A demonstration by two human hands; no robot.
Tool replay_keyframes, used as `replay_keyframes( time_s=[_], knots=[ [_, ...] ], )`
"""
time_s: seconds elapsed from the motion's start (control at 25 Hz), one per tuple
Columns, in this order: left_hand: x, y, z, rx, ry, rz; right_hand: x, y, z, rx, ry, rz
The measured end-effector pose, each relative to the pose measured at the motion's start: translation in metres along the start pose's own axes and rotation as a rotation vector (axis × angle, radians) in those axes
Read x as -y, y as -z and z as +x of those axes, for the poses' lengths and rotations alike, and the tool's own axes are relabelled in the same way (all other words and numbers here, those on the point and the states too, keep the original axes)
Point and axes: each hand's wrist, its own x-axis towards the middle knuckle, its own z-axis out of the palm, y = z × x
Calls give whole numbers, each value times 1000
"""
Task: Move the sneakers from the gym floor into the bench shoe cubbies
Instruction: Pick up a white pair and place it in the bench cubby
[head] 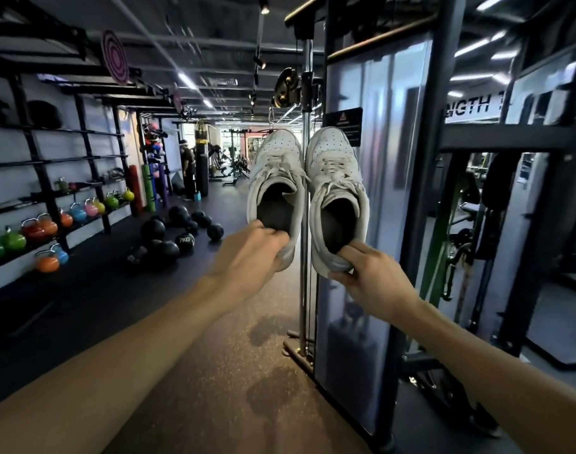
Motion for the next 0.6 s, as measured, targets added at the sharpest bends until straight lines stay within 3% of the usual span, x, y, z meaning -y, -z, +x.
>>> replay_keyframes(
  time_s=[0.32, 0.6],
  knots=[
    [-70, 54, -21, -49, -66, 1, 15, 86, -55, -54, -28, -51],
    [-187, 110, -71, -64, -78, -40, 29, 191, -164, -61, -78, -121]
  ],
)
